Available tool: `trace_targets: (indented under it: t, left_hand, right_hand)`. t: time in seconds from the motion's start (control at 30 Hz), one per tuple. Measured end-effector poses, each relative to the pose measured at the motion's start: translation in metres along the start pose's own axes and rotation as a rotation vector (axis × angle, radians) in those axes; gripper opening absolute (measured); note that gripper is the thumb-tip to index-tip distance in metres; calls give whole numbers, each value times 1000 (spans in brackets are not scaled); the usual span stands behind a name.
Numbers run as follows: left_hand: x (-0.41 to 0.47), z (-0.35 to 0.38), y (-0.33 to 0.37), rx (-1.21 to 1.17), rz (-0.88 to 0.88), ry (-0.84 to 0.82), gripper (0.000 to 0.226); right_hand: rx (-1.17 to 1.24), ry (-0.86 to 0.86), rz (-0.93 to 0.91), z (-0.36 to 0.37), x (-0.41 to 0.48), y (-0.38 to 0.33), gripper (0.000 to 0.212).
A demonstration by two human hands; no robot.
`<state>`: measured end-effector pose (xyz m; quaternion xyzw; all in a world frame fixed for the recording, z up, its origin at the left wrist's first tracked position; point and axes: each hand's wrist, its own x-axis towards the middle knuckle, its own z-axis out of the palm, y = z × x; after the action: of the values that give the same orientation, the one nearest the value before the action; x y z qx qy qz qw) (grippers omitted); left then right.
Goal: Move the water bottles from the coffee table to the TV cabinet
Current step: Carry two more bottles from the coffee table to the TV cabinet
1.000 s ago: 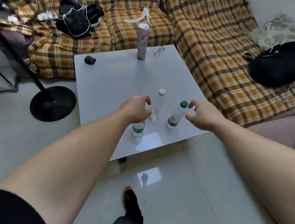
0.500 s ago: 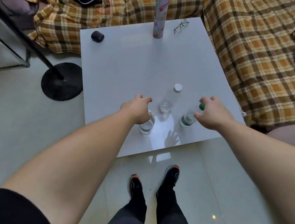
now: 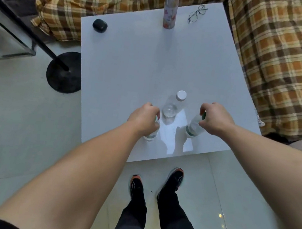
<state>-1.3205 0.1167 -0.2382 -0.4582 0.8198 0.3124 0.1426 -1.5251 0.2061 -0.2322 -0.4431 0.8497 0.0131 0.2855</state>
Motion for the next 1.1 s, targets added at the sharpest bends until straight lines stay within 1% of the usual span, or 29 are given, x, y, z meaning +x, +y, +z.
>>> trace_targets:
  t: [0.1, 0.17, 0.27, 0.37, 0.53, 0.63, 0.7, 0.8, 0.93, 1.03, 1.1]
  left_hand:
    - [5, -19, 14, 6, 62, 18, 23]
    - [8, -33, 29, 9, 103, 25, 25]
    - [7, -49, 57, 49, 194, 18, 29]
    - [3, -62, 88, 104, 335, 32, 33]
    - [-21, -65, 148, 170, 607, 17, 34]
    - [-50, -60, 178, 169, 735, 5, 34]
    - [-72, -50, 198, 197, 812, -28, 35]
    - [-108, -25, 230, 223, 940, -86, 40]
    - [-175, 17, 267, 267, 1123, -158, 49]
    - [-237, 49, 284, 308, 1291, -226, 49]
    - [-281, 67, 289, 342, 1397, -261, 47]
  right_hand:
    - [19, 54, -73, -33, 6, -4, 18]
    - [28, 85, -87, -56, 3, -4, 19]
    - [27, 117, -77, -77, -18, 7, 20]
    - [27, 182, -27, -93, -55, 22, 19]
    - [91, 319, 216, -99, -140, 58, 12]
    - [105, 383, 356, -93, -196, 69, 20]
    - [123, 434, 460, -85, -239, 79, 21]
    - [175, 512, 625, -62, -307, 95, 19]
    - [252, 590, 808, -23, -405, 104, 22]
    - [286, 617, 956, 12, -486, 100, 19]
    - [295, 616, 1056, 32, -540, 87, 22]
